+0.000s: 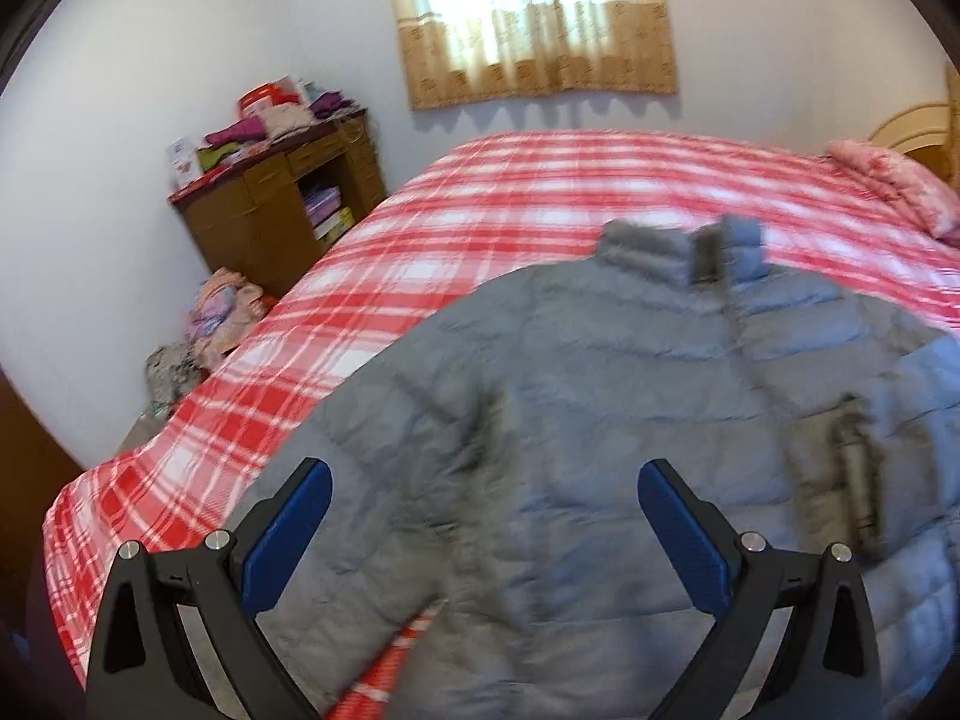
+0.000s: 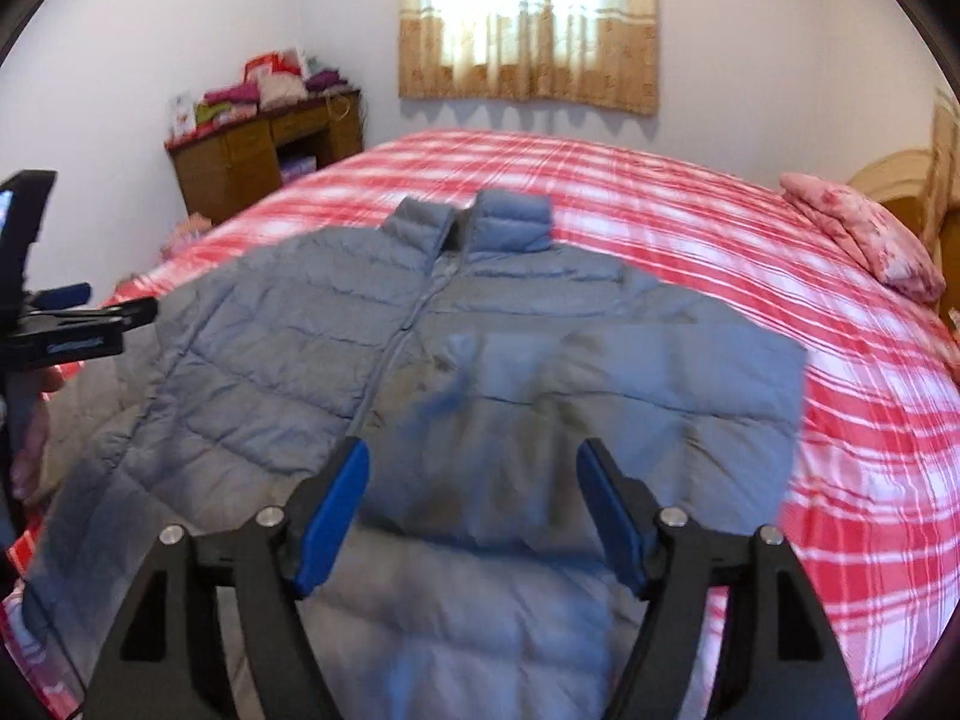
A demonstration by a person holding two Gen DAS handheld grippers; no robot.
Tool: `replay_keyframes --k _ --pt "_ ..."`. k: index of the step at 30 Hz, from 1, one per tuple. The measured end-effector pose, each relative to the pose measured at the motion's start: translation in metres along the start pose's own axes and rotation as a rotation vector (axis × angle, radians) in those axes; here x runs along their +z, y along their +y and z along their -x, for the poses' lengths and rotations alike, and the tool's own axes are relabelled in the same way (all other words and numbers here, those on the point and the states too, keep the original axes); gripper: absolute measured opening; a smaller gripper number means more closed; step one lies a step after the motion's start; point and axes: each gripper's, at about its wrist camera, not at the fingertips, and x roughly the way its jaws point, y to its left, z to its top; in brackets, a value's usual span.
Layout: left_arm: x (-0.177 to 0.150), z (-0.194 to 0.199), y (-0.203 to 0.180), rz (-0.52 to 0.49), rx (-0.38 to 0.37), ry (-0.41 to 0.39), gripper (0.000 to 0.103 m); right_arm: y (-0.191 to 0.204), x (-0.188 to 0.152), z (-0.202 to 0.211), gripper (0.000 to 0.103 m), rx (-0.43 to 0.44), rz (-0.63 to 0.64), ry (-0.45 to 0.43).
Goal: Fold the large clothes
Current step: 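Grasp the other sleeve with the left tool and fold it across the jacket front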
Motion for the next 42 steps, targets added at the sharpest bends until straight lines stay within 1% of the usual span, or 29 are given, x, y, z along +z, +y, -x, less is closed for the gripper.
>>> replay_keyframes --k 1,2,3,4,5,8,11,14,15,16,17,18,19,20,21,23,26,28,29,31,34,36,37,39,40,41,42 --pt "0.003 0.004 -0.012 -0.008 -0.029 -0.004 0.102 -0.007 -0.003 0.007 0.081 -0.011 -0.015 -0.016" --pt "0.006 0.006 -0.025 -0.021 -0.058 -0.003 0.102 -0.016 -0.006 0.012 0.085 -0.039 -0.027 -0.027" --pt "0.007 0.006 -0.039 -0.038 -0.088 0.006 0.102 -0.023 -0.008 0.013 0.086 -0.073 -0.030 -0.028" --pt "0.007 0.004 -0.050 -0.050 -0.106 0.013 0.102 -0.035 -0.013 0.011 0.086 -0.133 -0.030 -0.025" --pt "0.008 0.002 -0.072 -0.073 -0.126 0.023 0.102 -0.047 -0.018 0.008 0.086 -0.190 -0.036 -0.017" --pt "0.007 -0.009 -0.121 -0.134 -0.167 0.038 0.102 -0.089 -0.036 -0.002 0.086 -0.287 -0.096 0.020" --pt "0.005 -0.029 -0.164 -0.171 -0.209 0.075 0.102 -0.119 -0.052 -0.006 0.086 -0.333 -0.164 0.043" --pt "0.002 -0.047 -0.199 -0.193 -0.269 0.124 0.102 -0.134 -0.065 -0.001 0.086 -0.353 -0.177 0.049" --pt "0.000 -0.049 -0.207 -0.202 -0.278 0.127 0.098 -0.136 -0.070 -0.002 0.086 -0.363 -0.173 0.048" --pt "-0.002 -0.050 -0.213 -0.209 -0.280 0.124 0.091 -0.140 -0.072 -0.002 0.086 -0.368 -0.172 0.049" --pt "-0.004 -0.053 -0.221 -0.222 -0.306 0.127 0.061 -0.140 -0.076 -0.003 0.086 -0.373 -0.171 0.051" --pt "-0.005 -0.056 -0.227 -0.231 -0.324 0.142 0.025 -0.142 -0.081 -0.004 0.086 -0.370 -0.176 0.055" --pt "-0.005 -0.059 -0.229 -0.228 -0.327 0.163 0.022 -0.146 -0.083 -0.001 0.086 -0.361 -0.184 0.059" --pt "-0.005 -0.059 -0.227 -0.216 -0.331 0.161 0.019 -0.147 -0.084 -0.003 0.087 -0.354 -0.196 0.065" --pt "-0.003 -0.054 -0.223 -0.204 -0.337 0.138 0.014 -0.148 -0.083 -0.004 0.087 -0.355 -0.205 0.068" --pt "0.000 -0.045 -0.213 -0.204 -0.309 0.108 0.012 -0.154 -0.087 -0.002 0.087 -0.350 -0.215 0.069" --pt "0.009 -0.029 -0.181 -0.191 -0.239 0.044 0.011 -0.154 -0.088 -0.001 0.087 -0.333 -0.217 0.065" --pt "0.016 -0.018 -0.150 -0.170 -0.185 -0.007 0.011 -0.156 -0.089 -0.001 0.087 -0.327 -0.220 0.066" --pt "0.019 -0.014 -0.132 -0.157 -0.146 -0.030 0.011 -0.156 -0.090 -0.002 0.087 -0.324 -0.221 0.070" --pt "0.021 -0.007 -0.103 -0.136 -0.098 -0.063 0.011 -0.155 -0.091 -0.006 0.087 -0.318 -0.216 0.080" --pt "0.013 -0.010 -0.074 -0.155 -0.018 -0.066 0.011 -0.153 -0.090 -0.012 0.086 -0.296 -0.201 0.104" --pt "0.003 -0.017 -0.065 -0.175 0.024 -0.047 0.011 -0.154 -0.089 -0.015 0.080 -0.268 -0.198 0.121" --pt "-0.003 -0.020 -0.062 -0.180 0.038 -0.039 0.011 -0.154 -0.088 -0.014 0.075 -0.258 -0.202 0.125" --pt "-0.013 -0.035 -0.062 -0.196 0.047 -0.013 0.012 -0.155 -0.085 -0.012 0.070 -0.258 -0.197 0.126" --pt "-0.017 -0.040 -0.060 -0.198 0.061 -0.005 0.012 -0.155 -0.080 -0.010 0.066 -0.265 -0.182 0.125" --pt "-0.018 -0.045 -0.060 -0.198 0.071 -0.003 0.012 -0.155 -0.073 -0.008 0.062 -0.261 -0.173 0.125" --pt "-0.020 -0.048 -0.059 -0.198 0.095 -0.015 0.014 -0.156 -0.065 -0.006 0.060 -0.245 -0.172 0.122"
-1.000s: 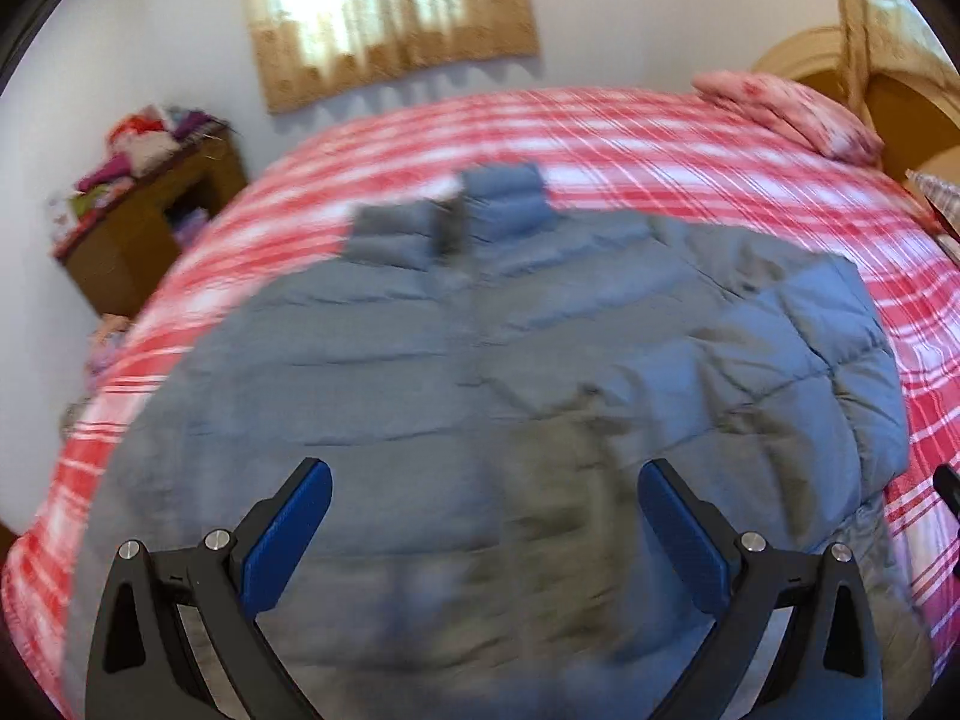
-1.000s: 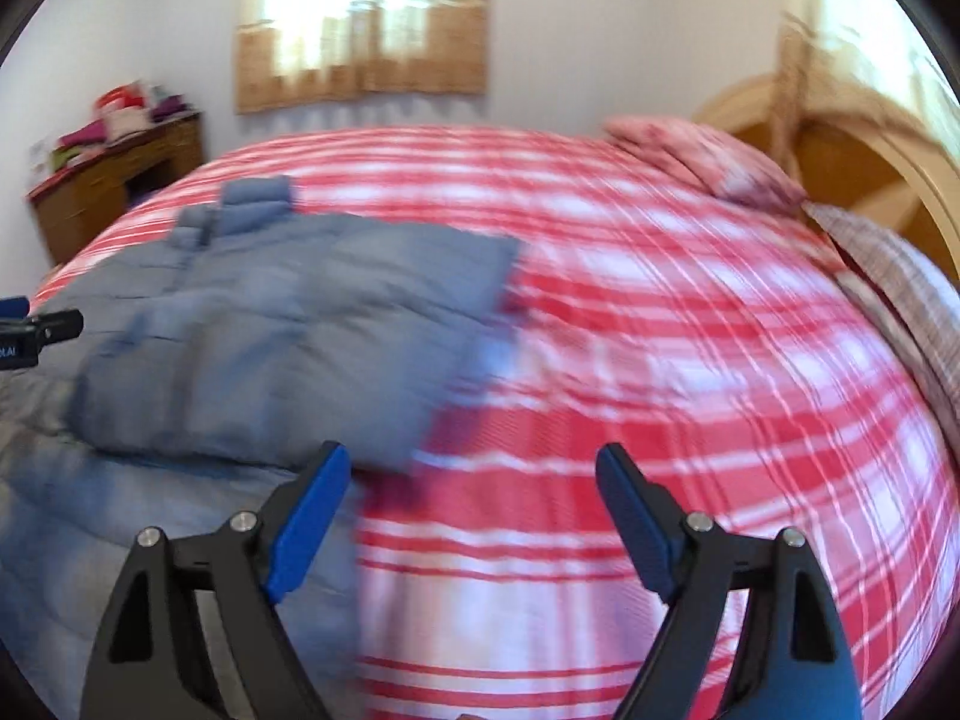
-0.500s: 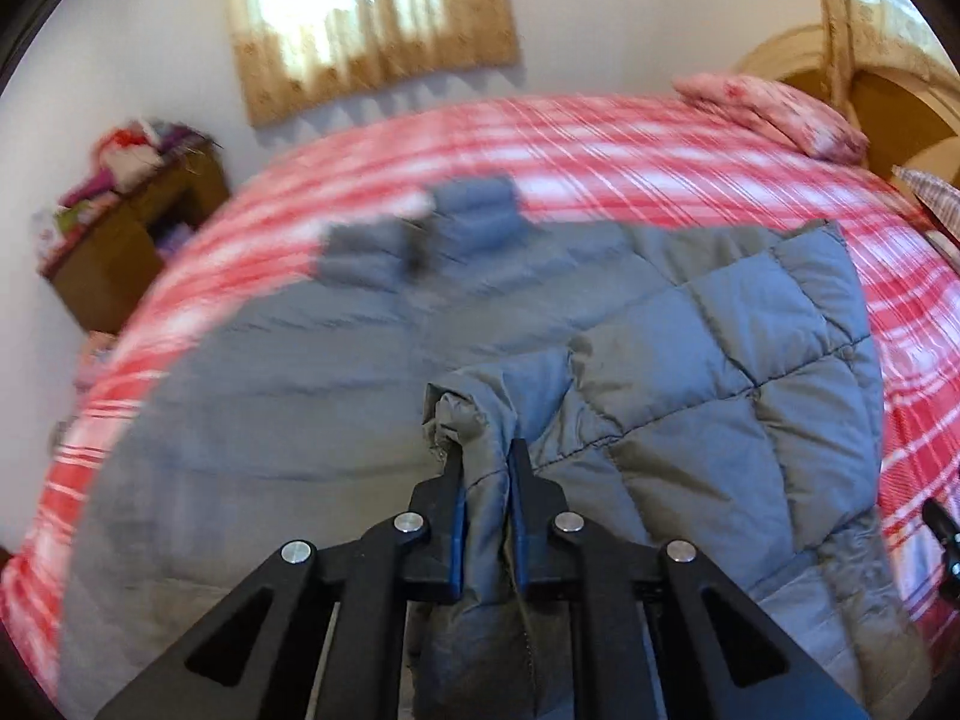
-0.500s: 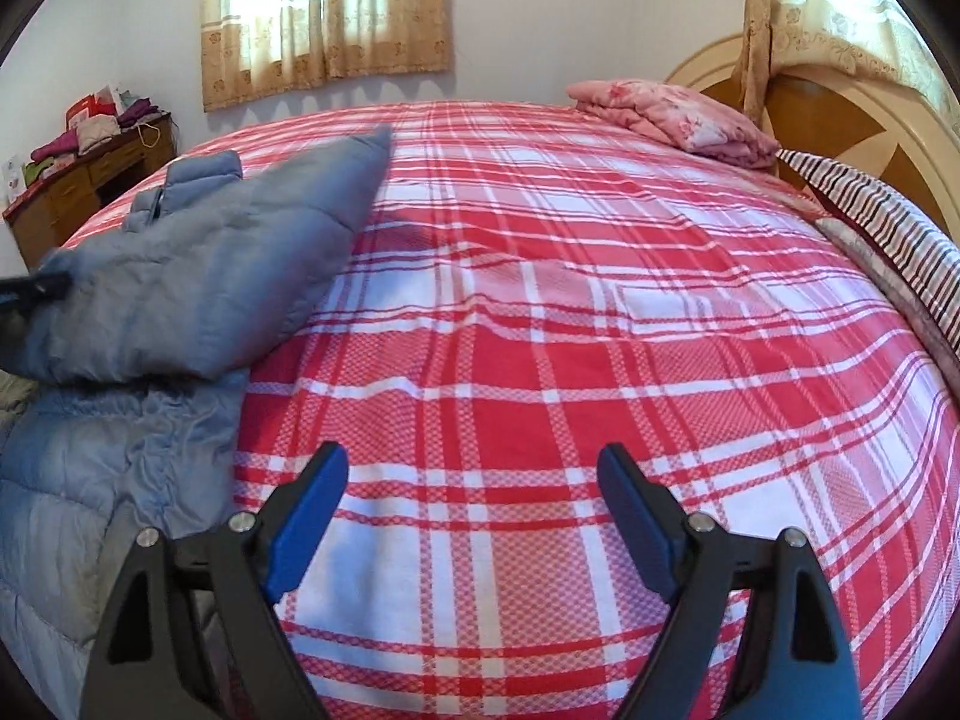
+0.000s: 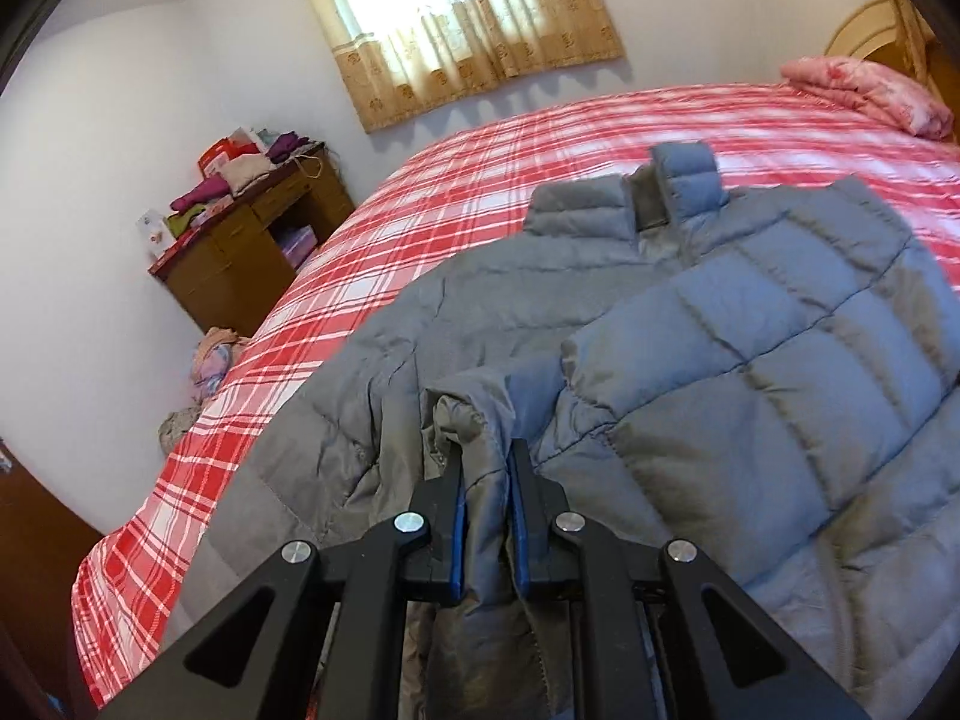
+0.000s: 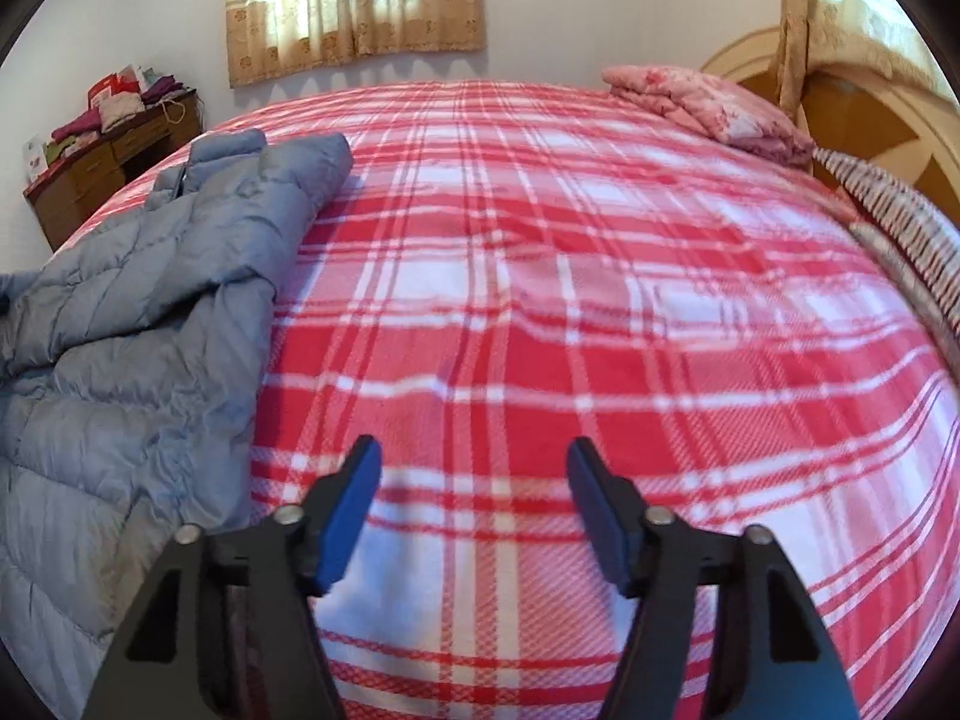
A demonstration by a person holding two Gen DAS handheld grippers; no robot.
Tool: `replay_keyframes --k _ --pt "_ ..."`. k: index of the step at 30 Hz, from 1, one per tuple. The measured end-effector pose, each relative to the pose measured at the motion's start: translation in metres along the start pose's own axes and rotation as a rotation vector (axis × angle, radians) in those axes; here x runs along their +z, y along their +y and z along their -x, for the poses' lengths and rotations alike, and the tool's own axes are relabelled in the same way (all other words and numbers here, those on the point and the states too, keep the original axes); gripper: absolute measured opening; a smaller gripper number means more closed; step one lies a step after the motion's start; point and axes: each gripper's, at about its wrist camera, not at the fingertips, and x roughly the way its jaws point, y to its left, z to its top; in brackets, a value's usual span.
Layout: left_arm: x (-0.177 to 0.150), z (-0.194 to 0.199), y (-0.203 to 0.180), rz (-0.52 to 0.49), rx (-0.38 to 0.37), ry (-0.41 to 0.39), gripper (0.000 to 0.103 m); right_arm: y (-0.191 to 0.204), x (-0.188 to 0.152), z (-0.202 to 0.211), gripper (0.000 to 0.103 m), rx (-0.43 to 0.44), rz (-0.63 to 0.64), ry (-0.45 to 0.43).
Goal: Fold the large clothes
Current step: 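Grasp the other sleeve with the left tool and fold it across the jacket front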
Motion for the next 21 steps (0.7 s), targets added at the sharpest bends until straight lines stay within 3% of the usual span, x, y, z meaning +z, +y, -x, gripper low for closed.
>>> replay_keyframes --k 4,7,8,9,11,12,16,20,21 --pt "-0.001 -0.007 0.009 0.017 0.065 0.014 0.015 0.004 0.035 0.013 0.059 0.046 0.015 -0.025" --pt "0.000 0.001 0.018 0.042 0.090 -0.009 0.022 0.013 0.066 0.012 0.059 0.088 0.037 -0.042" --pt "0.002 0.005 0.022 0.064 0.101 -0.023 0.034 0.017 0.077 0.008 0.059 0.097 0.040 -0.044" --pt "0.005 0.011 0.023 0.078 0.102 -0.038 0.055 0.022 0.088 0.002 0.058 0.094 0.050 -0.050" --pt "0.010 0.024 0.021 0.093 0.092 -0.089 0.080 0.034 0.103 -0.008 0.055 0.098 0.063 -0.065" --pt "0.013 0.030 0.019 0.104 0.083 -0.116 0.084 0.045 0.113 -0.020 0.055 0.126 0.058 -0.064" --pt "0.030 0.039 0.005 0.119 0.094 -0.168 0.091 0.078 0.131 -0.056 0.055 0.192 0.042 -0.063" --pt "0.043 0.008 -0.007 0.136 0.070 -0.115 0.092 0.119 0.129 -0.095 0.055 0.228 0.101 -0.036" --pt "0.045 -0.008 -0.014 0.130 0.034 -0.090 0.092 0.127 0.126 -0.104 0.055 0.240 0.111 -0.020"
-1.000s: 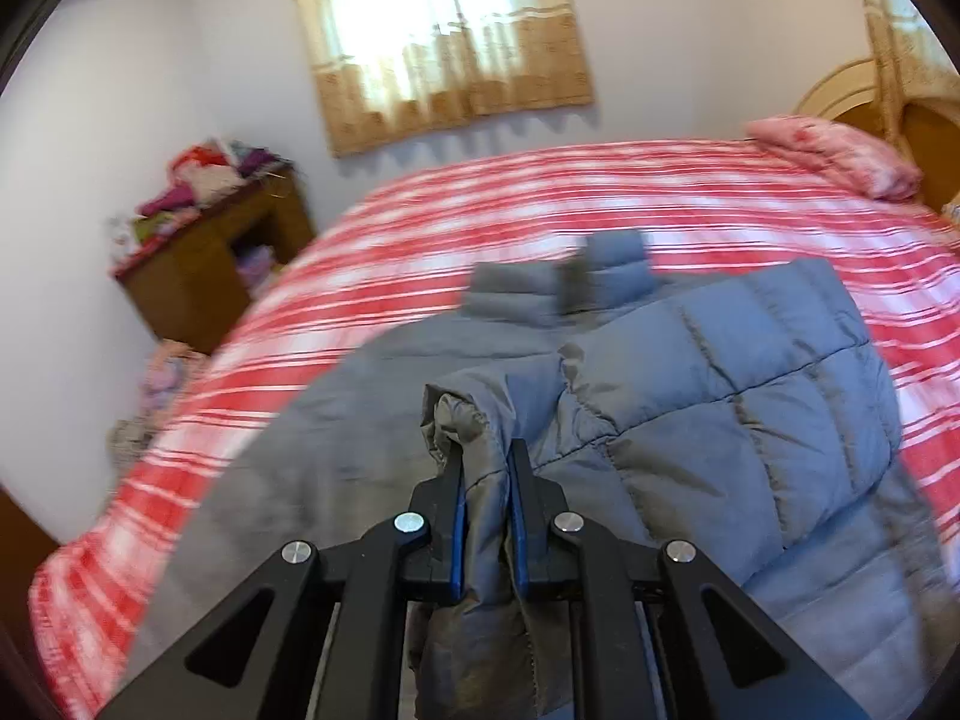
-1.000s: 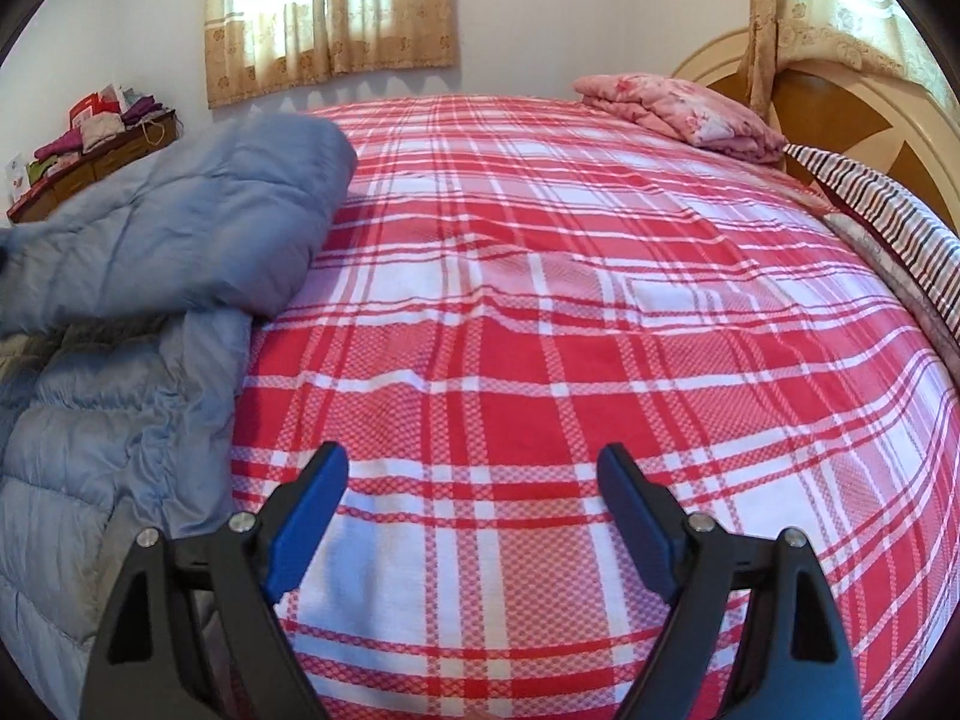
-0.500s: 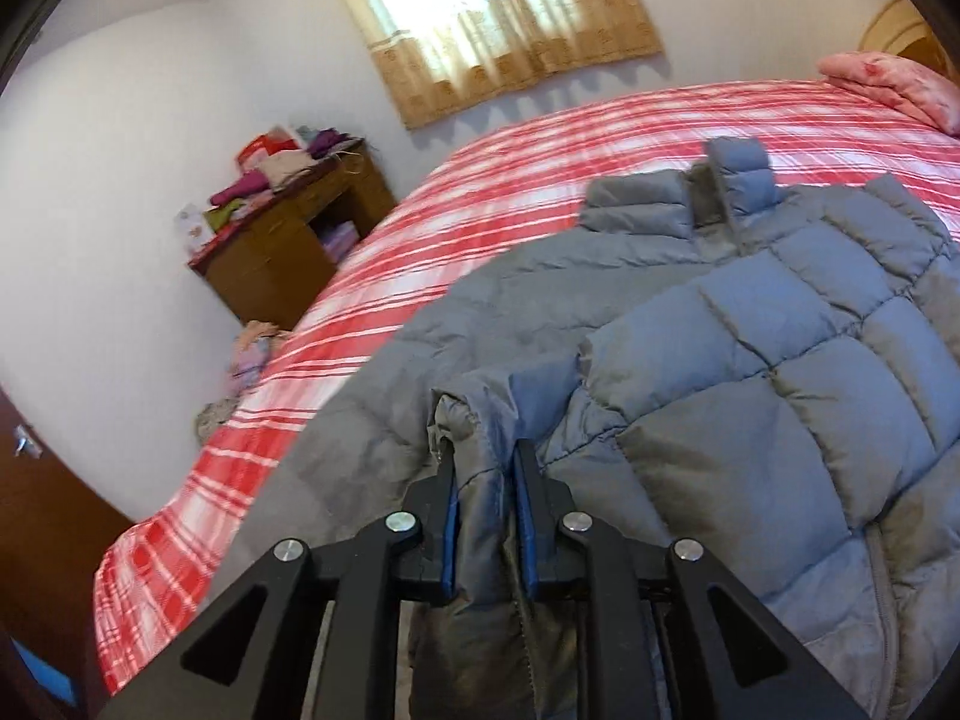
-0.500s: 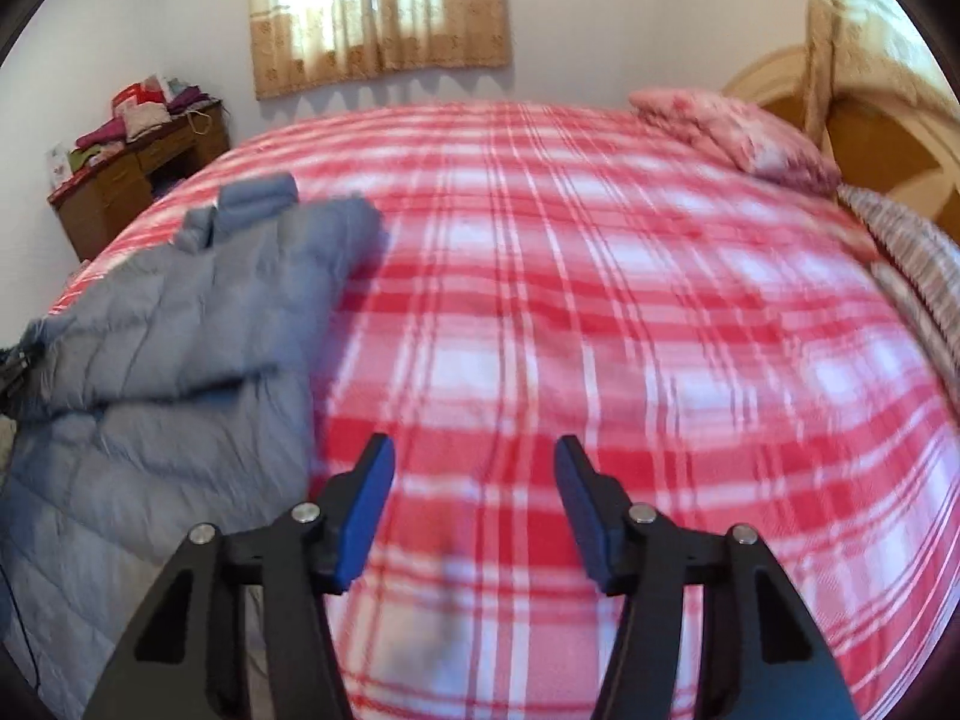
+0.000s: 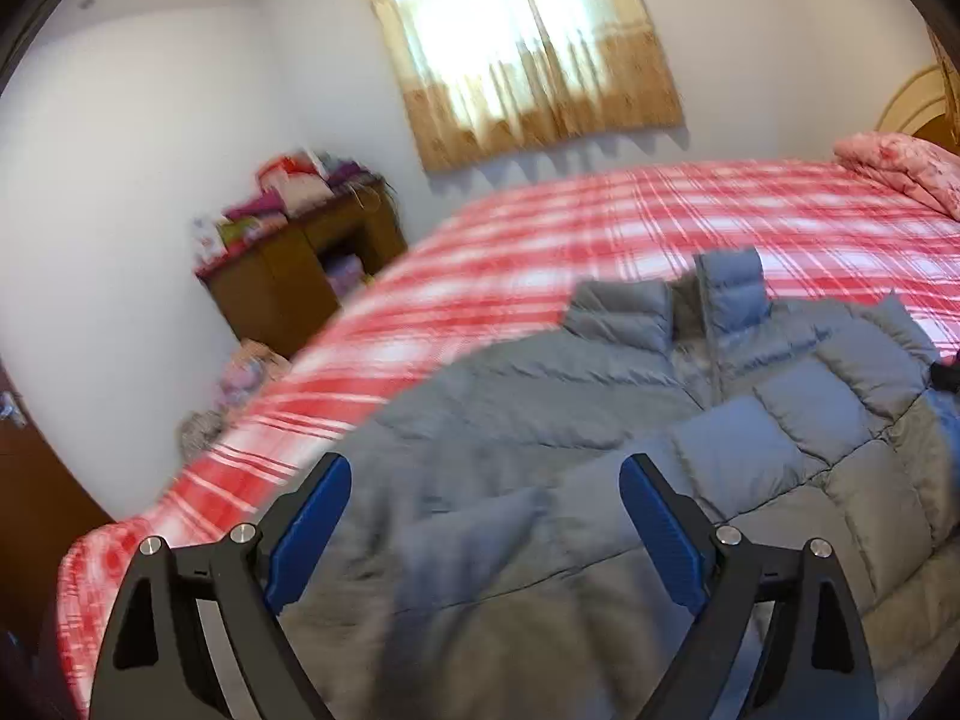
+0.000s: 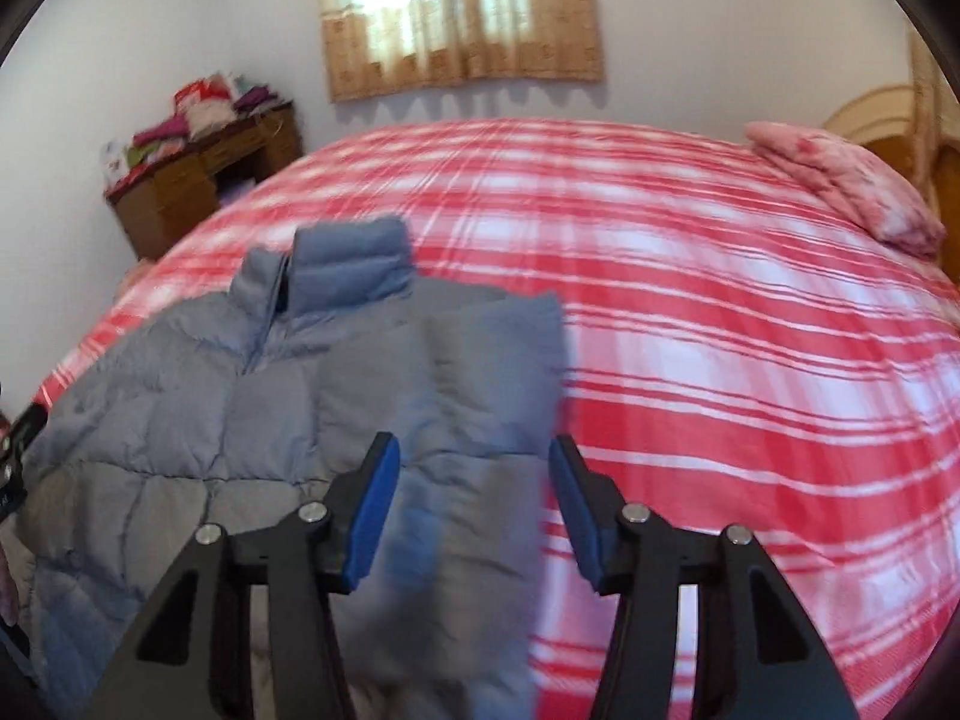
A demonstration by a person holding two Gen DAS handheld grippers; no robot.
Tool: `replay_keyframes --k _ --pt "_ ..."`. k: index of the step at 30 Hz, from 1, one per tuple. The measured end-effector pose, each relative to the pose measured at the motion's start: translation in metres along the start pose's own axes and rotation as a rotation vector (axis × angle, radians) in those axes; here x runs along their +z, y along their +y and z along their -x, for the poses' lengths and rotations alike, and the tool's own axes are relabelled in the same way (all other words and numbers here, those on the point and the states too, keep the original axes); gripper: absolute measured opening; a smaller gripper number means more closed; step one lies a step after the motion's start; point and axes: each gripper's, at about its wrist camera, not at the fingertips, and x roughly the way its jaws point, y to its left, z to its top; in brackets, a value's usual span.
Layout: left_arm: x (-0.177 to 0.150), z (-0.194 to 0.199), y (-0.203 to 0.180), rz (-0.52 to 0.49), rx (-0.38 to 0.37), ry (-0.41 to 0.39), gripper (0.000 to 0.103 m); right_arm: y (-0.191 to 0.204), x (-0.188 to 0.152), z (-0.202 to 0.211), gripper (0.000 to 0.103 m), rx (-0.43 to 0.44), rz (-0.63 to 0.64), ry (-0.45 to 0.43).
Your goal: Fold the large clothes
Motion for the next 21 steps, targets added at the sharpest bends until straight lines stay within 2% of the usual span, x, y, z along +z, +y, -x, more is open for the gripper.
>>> replay_keyframes --k 4,7,10,21 --pt "-0.017 -0.044 -0.023 -0.045 0.015 0.112 0.092 0.008 -0.020 -0.024 0.055 -0.030 0.040 0.042" --pt "-0.033 -0.067 -0.032 -0.059 0.015 0.157 0.092 -0.002 -0.030 -0.027 0.055 0.007 0.003 0.050" --pt "-0.035 -0.073 -0.037 -0.067 0.014 0.171 0.092 -0.009 -0.030 -0.028 0.055 0.028 -0.023 0.057" --pt "-0.039 -0.082 -0.025 -0.022 -0.036 0.196 0.094 0.002 -0.030 -0.031 0.056 -0.011 0.017 0.075"
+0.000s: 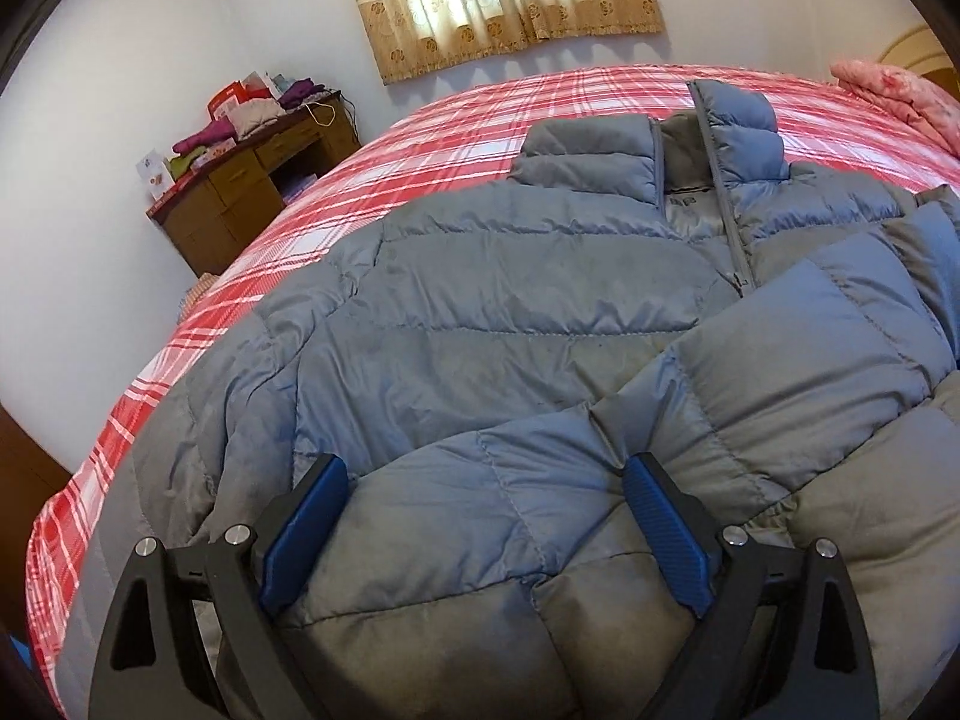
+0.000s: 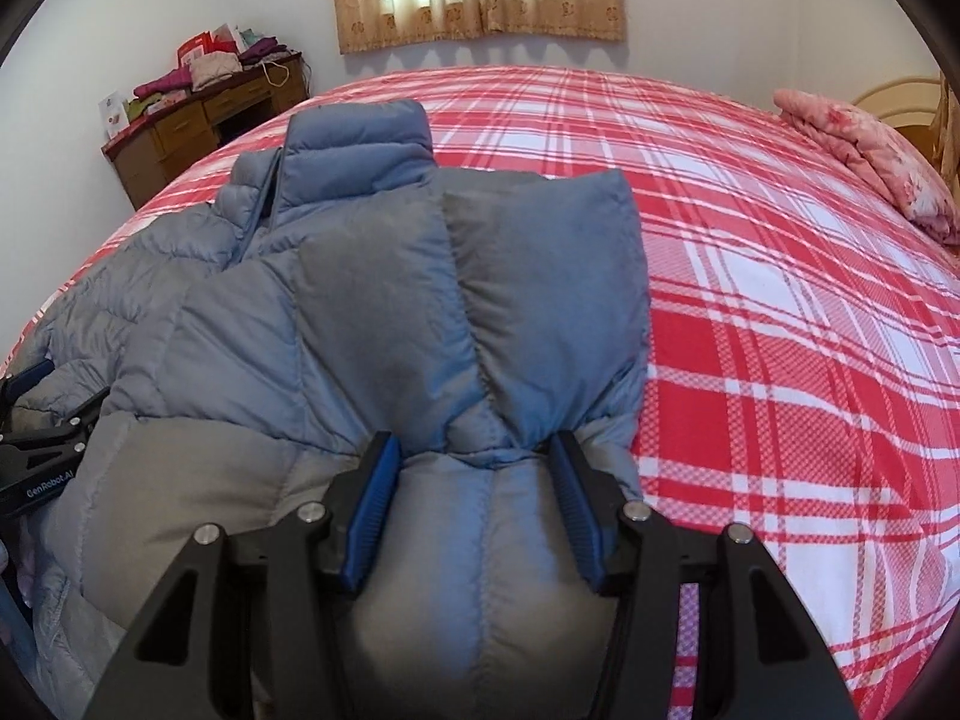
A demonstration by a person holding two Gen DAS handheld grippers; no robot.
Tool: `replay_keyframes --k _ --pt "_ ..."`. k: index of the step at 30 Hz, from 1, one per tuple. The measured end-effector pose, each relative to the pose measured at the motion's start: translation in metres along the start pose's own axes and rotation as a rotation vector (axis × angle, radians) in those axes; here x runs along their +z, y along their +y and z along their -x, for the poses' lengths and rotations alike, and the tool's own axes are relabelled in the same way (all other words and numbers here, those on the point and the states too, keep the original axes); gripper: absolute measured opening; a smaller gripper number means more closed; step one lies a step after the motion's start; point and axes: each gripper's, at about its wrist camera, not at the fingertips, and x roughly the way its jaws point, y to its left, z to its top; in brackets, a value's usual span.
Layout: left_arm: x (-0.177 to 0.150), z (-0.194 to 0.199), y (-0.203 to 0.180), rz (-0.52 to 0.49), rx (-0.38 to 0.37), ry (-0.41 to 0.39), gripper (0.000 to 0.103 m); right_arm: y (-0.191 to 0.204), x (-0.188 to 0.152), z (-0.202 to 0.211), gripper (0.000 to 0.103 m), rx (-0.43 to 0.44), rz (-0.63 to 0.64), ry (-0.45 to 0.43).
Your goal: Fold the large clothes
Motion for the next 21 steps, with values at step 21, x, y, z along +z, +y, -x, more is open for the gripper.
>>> replay_keyframes --k 21 --pt "0.000 -0.008 0.019 0.047 -0.063 0.013 0.095 -0.003 0.028 -0.021 0.055 -0.063 0.005 0.009"
